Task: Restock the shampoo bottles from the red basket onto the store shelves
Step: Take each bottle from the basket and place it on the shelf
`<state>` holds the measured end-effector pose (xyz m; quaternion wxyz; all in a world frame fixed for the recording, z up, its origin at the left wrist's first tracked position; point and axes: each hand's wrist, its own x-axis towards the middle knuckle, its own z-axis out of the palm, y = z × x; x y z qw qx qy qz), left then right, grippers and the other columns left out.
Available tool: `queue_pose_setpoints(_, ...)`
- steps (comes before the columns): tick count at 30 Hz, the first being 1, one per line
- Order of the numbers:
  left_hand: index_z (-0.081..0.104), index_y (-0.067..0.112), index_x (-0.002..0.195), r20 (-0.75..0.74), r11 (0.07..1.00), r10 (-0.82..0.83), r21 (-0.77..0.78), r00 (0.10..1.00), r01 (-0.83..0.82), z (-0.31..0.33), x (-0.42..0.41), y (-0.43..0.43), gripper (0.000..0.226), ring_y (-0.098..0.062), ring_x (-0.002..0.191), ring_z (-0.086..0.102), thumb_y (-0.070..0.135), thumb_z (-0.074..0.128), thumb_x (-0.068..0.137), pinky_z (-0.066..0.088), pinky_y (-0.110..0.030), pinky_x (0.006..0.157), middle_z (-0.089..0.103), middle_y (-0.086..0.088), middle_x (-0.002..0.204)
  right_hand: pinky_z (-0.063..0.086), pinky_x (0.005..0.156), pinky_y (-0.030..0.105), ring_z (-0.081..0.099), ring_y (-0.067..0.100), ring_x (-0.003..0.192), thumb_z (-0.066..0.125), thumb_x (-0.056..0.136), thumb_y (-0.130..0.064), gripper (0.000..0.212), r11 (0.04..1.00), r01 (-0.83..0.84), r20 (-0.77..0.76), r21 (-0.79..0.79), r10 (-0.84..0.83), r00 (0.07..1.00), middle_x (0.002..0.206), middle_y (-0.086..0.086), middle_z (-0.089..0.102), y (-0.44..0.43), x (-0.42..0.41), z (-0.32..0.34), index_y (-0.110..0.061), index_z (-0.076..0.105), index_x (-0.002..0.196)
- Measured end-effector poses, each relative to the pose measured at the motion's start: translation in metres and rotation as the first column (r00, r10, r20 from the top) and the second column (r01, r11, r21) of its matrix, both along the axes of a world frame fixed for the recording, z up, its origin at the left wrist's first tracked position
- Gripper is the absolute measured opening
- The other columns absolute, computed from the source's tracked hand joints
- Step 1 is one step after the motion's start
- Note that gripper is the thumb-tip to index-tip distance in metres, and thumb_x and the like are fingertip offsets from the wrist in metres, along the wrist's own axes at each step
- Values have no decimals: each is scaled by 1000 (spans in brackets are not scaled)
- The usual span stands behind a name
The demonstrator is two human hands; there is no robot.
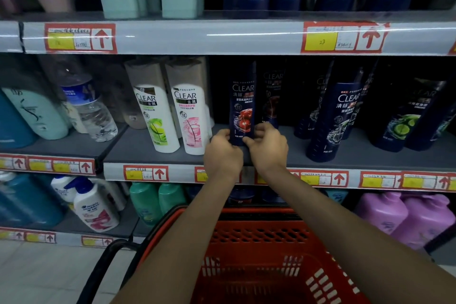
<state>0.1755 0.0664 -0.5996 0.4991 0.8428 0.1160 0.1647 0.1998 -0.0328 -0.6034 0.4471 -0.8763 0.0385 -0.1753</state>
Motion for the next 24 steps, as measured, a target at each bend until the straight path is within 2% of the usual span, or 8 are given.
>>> queue_pose_setpoints(5, 63, 14, 133, -59, 999, -36, 22, 998, 38, 1, 2, 1, 46, -27, 109, 68, 0, 56, 90, 56, -41, 95, 71, -8, 125, 55, 95, 35, 69, 21, 106, 61, 91, -4, 35, 1000, -22, 5, 1, 22, 1000, 114, 3, 76, -3, -2, 1, -12, 68, 124)
queue_pose_setpoints(10, 62, 24, 134, -129, 992, -111, 43, 985, 117, 3, 3, 8, 55, -26, 103, 69, 1, 51, 85, 58, -45, 91, 72, -3, 123, 56, 92, 38, 68, 23, 105, 50, 90, 1, 41, 997, -75, -26, -10, 74, 997, 112, 5, 75, -2, -5, 2, -11, 65, 126)
queue_pose_setpoints(13, 60, 28, 139, -158, 986, -155, 43, 975, 164, 4, 5, 12, 68, -26, 99, 70, 6, 46, 76, 59, -48, 89, 74, -2, 118, 56, 92, 42, 68, 26, 105, 49, 88, 4, 43, 992, -122, -62, -7, 121, 991, 112, 7, 74, -5, -4, 3, -10, 63, 126)
queue_pose_setpoints(16, 52, 29, 149, -207, 976, -203, 29, 957, 214, 4, 7, 16, 76, -26, 102, 69, -1, 45, 79, 60, -45, 89, 73, -3, 119, 54, 99, 45, 65, 30, 114, 48, 86, 7, 50, 984, -180, -119, 2, 179, 977, 121, 12, 71, -7, -5, 6, -11, 59, 132)
queue_pose_setpoints(20, 55, 36, 141, -197, 970, -245, -55, 949, 238, -7, 18, 22, 79, -26, 108, 70, 12, 44, 66, 58, -50, 96, 72, -2, 123, 51, 103, 46, 59, 35, 123, 47, 85, 8, 62, 971, -236, -191, -39, 224, 956, 133, 16, 64, -9, -9, 12, -14, 50, 143)
queue_pose_setpoints(24, 49, 37, 146, -229, 964, -265, -90, 937, 250, -10, 24, 22, 86, -27, 119, 65, 17, 44, 63, 55, -47, 103, 68, -4, 132, 51, 102, 48, 59, 36, 123, 47, 86, 5, 67, 960, -269, -243, -75, 244, 939, 135, 15, 62, -10, -9, 14, -18, 43, 149)
